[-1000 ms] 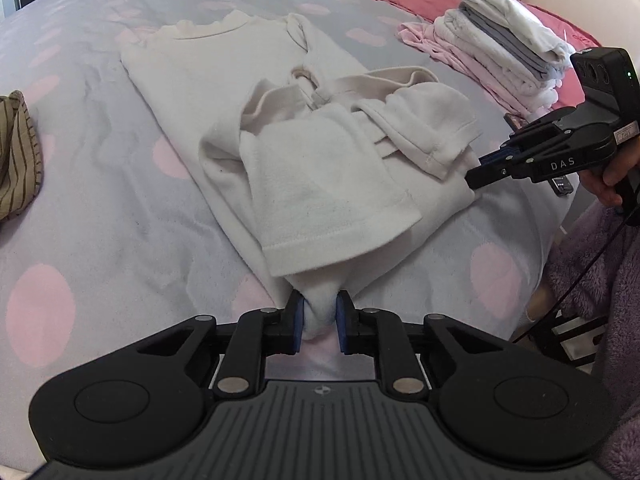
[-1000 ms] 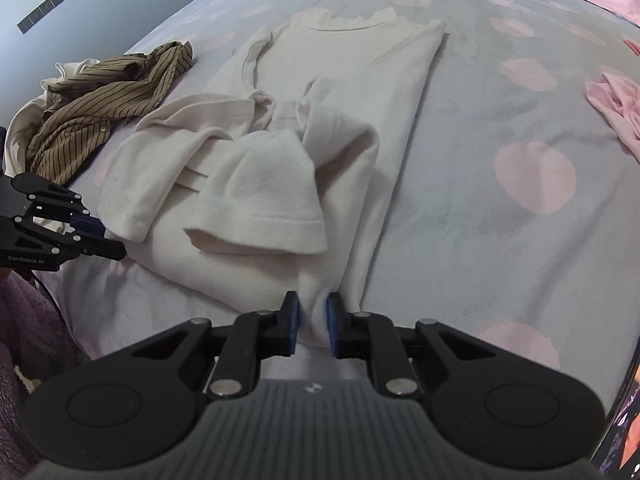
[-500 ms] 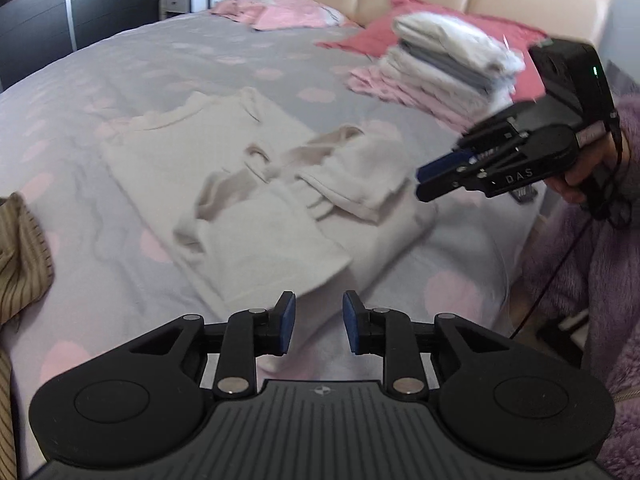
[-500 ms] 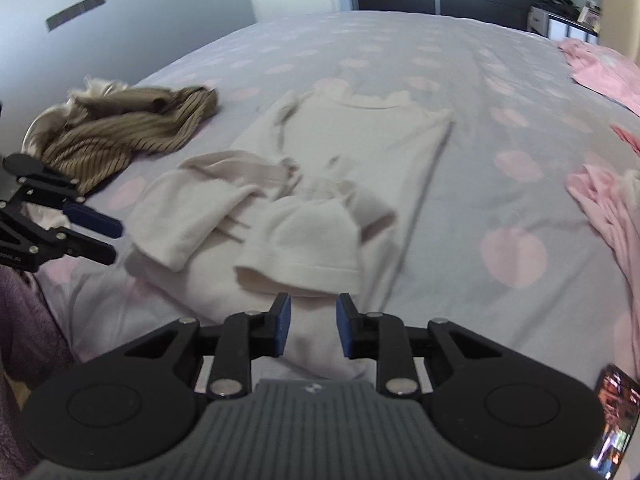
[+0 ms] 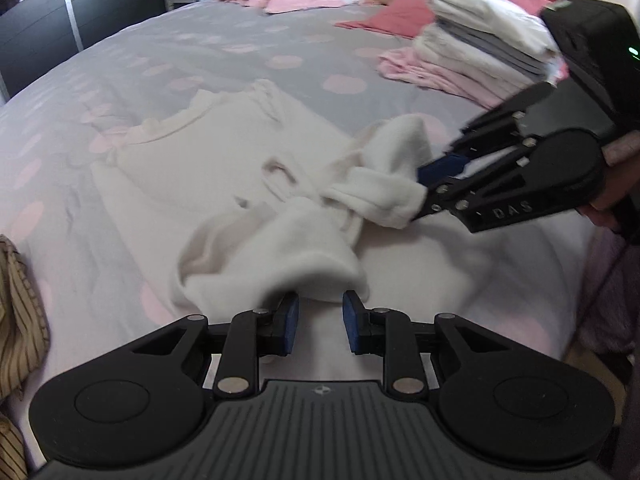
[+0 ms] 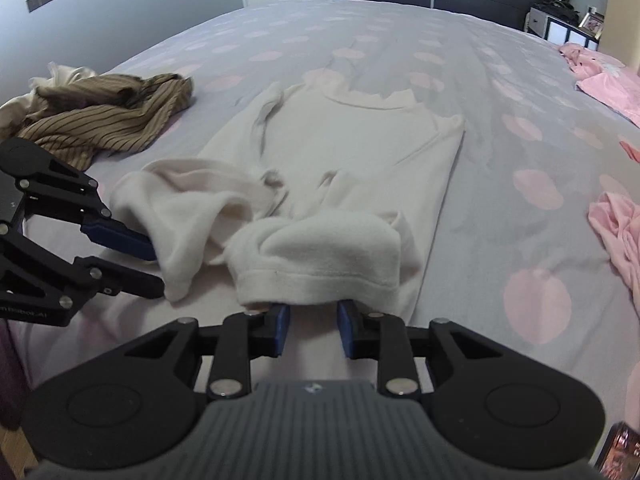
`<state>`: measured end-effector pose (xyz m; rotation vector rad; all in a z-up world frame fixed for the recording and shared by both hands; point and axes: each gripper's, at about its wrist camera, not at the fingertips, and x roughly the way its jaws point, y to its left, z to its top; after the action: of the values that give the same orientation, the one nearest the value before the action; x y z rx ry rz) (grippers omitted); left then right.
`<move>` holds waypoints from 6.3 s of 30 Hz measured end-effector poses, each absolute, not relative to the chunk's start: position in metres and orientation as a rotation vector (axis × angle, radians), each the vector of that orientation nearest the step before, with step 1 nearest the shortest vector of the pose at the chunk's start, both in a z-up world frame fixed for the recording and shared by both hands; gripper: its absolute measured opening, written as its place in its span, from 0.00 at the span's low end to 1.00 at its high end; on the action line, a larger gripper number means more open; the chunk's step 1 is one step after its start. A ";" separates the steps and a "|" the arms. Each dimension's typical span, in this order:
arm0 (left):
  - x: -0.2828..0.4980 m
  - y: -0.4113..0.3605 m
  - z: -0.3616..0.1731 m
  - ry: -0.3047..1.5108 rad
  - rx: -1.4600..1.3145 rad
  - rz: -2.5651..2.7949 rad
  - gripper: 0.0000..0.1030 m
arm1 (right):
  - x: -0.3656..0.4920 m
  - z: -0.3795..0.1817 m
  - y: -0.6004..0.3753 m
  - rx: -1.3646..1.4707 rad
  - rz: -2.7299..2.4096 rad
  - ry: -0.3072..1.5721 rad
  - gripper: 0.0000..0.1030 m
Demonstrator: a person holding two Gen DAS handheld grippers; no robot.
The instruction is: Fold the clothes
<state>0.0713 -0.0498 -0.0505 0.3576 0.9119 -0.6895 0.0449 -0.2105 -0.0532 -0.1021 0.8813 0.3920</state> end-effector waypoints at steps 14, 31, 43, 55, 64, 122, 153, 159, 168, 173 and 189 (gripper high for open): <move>0.137 -0.029 -0.005 0.729 0.179 -0.504 0.24 | 0.113 -0.011 -0.234 0.114 0.259 0.767 0.39; 0.123 -0.035 -0.064 0.917 0.263 -0.552 0.24 | 0.107 -0.066 -0.222 0.048 0.315 0.981 0.22; 0.154 -0.024 -0.061 0.861 0.191 -0.433 0.40 | 0.143 -0.060 -0.229 0.100 0.221 0.868 0.35; 0.078 -0.039 -0.038 0.613 0.443 -0.483 0.66 | 0.069 -0.043 -0.204 -0.062 0.382 0.775 0.76; 0.033 -0.045 -0.049 0.555 0.558 -0.544 0.66 | 0.023 -0.051 -0.209 -0.110 0.371 0.757 0.80; -0.047 -0.051 -0.033 0.619 1.007 -0.711 0.25 | -0.076 -0.033 -0.168 -0.965 0.544 0.605 0.19; -0.067 -0.024 -0.032 0.858 0.576 -1.081 0.46 | -0.121 -0.014 -0.180 -0.619 0.944 0.800 0.36; -0.033 -0.022 -0.016 0.827 0.469 -0.950 0.46 | -0.093 0.000 -0.196 -0.450 0.767 0.751 0.44; 0.029 -0.025 -0.020 0.823 0.400 -0.692 0.46 | -0.037 -0.003 -0.201 -0.319 0.521 0.764 0.45; 0.057 -0.022 -0.026 0.826 0.377 -0.583 0.47 | 0.005 -0.014 -0.207 -0.240 0.400 0.781 0.43; 0.163 0.021 -0.061 0.848 0.075 -0.389 0.47 | 0.117 -0.046 -0.256 0.109 0.219 0.860 0.32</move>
<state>0.1632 0.0213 -0.0609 0.0749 0.8481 -0.3894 0.1172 -0.2562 -0.0461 0.1091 0.8603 0.2191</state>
